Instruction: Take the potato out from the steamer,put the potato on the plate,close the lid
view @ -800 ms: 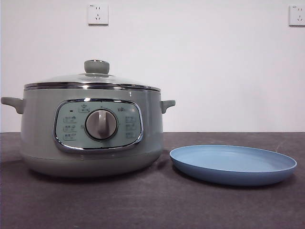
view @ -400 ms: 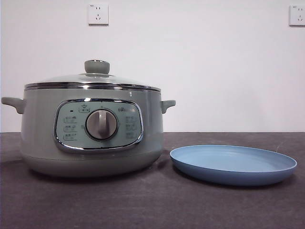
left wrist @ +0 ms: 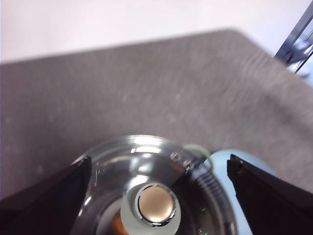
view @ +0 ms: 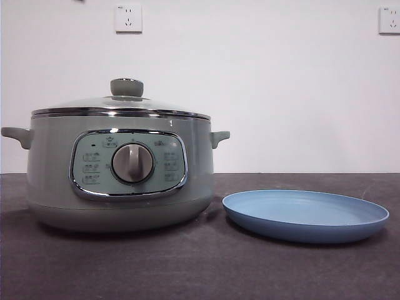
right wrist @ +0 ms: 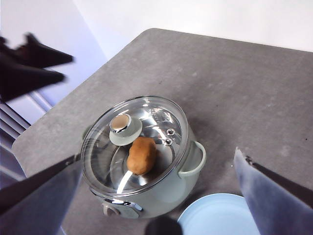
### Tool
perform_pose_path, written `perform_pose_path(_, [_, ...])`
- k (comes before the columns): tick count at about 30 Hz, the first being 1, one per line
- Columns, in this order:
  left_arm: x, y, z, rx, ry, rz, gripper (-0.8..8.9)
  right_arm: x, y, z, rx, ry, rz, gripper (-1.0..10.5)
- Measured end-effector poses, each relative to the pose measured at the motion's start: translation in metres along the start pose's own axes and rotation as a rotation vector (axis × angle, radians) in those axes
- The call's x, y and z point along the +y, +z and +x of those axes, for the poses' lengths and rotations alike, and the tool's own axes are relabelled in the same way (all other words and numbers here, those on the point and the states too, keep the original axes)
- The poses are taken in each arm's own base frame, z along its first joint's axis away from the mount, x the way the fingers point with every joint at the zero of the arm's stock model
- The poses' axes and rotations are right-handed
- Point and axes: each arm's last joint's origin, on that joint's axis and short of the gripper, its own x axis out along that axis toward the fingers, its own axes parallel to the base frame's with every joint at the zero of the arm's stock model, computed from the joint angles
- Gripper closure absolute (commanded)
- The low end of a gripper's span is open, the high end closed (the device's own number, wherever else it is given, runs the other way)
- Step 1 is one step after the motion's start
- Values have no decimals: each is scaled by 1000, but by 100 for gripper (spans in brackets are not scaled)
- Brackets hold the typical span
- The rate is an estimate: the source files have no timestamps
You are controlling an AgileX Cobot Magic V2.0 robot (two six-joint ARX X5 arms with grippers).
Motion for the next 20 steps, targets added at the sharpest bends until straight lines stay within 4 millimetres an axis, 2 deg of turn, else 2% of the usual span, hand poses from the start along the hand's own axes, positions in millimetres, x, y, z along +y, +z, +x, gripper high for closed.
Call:
perform_pose_path(5, [1, -13, 46, 124, 15, -8, 345, 0, -1, 0, 8, 1, 6, 258])
perform_pose_path(11, [0, -31, 83, 266, 61, -9, 345, 0, -1, 0, 9, -2, 7, 258])
perform_pose_path(15, [-1, -42, 95, 348, 84, 5, 346, -1, -1, 0, 14, -58, 7, 258])
perform_pose_path(20, [-6, -44, 98, 364, 110, 43, 355, -1, -1, 0, 16, -69, 6, 258])
